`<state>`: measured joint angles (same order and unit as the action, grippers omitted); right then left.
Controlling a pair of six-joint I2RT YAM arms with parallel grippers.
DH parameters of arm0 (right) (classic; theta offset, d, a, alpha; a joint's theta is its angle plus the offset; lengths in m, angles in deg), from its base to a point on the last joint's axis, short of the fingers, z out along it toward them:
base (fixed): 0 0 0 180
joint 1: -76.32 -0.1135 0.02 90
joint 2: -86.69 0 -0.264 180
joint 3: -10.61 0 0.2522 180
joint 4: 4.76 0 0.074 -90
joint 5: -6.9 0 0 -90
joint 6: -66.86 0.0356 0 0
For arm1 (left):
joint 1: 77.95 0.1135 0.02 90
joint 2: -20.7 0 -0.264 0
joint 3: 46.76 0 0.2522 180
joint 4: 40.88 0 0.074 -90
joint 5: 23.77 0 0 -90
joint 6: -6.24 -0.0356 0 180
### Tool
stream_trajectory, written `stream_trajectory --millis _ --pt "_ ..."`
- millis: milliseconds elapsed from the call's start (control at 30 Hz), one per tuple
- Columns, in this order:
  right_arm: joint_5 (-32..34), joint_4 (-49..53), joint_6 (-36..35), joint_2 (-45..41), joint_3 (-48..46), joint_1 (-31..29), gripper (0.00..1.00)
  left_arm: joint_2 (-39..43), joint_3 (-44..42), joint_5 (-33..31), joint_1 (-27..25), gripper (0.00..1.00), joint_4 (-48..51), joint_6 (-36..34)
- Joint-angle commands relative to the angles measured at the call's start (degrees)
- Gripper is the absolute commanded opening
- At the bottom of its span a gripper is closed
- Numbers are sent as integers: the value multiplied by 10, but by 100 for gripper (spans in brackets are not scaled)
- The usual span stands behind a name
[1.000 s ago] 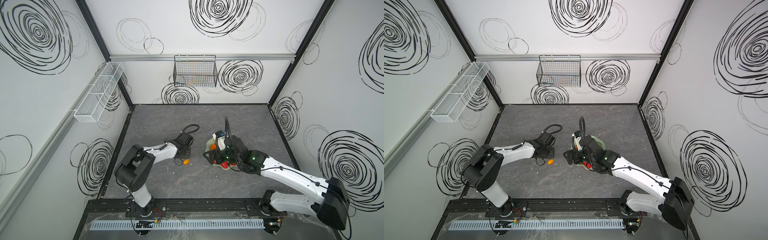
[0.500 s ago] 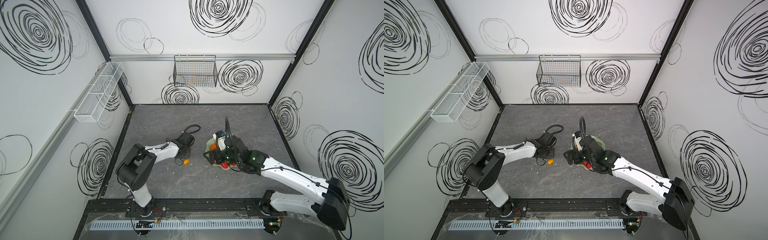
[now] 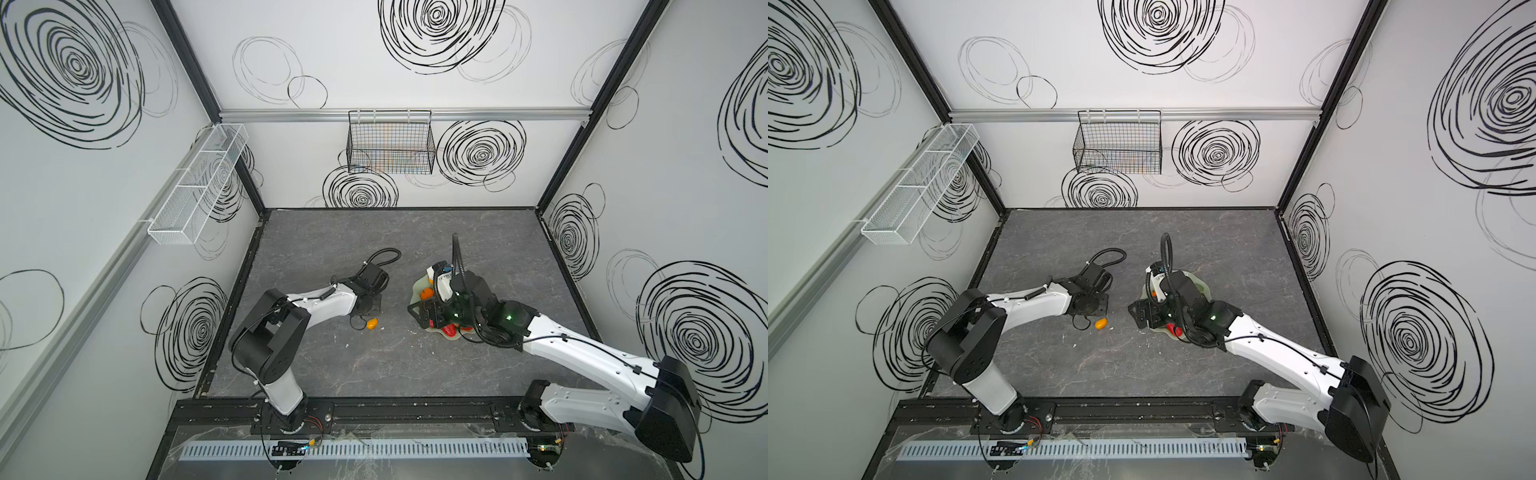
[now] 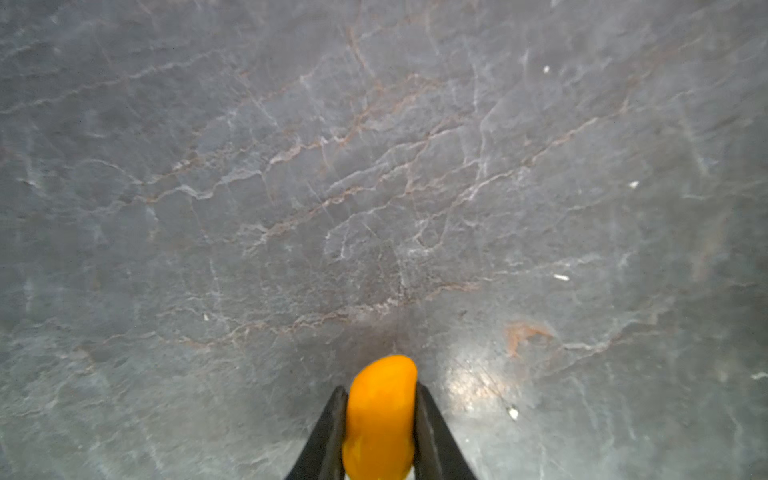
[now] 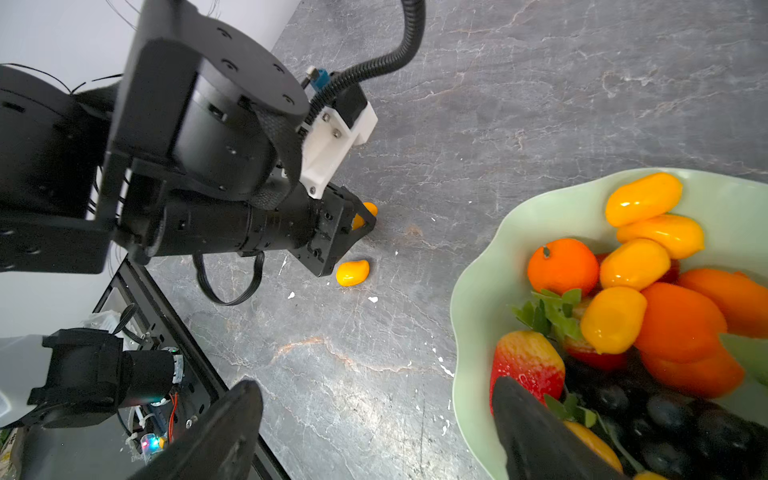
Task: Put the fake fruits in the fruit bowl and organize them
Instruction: 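Lift the yellow fruit with the left gripper toward the bowl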
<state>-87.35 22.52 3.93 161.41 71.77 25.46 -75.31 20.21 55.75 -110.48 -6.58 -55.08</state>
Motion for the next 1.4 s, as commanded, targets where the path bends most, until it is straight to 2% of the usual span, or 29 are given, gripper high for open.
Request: stream_trajectory --millis 0,300,600,933,1133,1367 --pt "3 -2 7 -1 1 3 91 39 -4 -13 -2 28 11 9" --pt "4 3 10 -16 -5 23 91 97 15 -5 -31 27 30 19" --pt "-14 21 -1 -58 -21 80 91 103 88 3 -76 27 49 29" --pt "-2 1 -28 -127 -76 144 91 48 178 56 -113 27 29 23" --pt "-18 17 -33 -147 -83 195 91 5 210 91 -130 28 -20 25" --pt "-30 28 -32 -163 -94 230 91 -65 261 99 -145 28 -33 17"
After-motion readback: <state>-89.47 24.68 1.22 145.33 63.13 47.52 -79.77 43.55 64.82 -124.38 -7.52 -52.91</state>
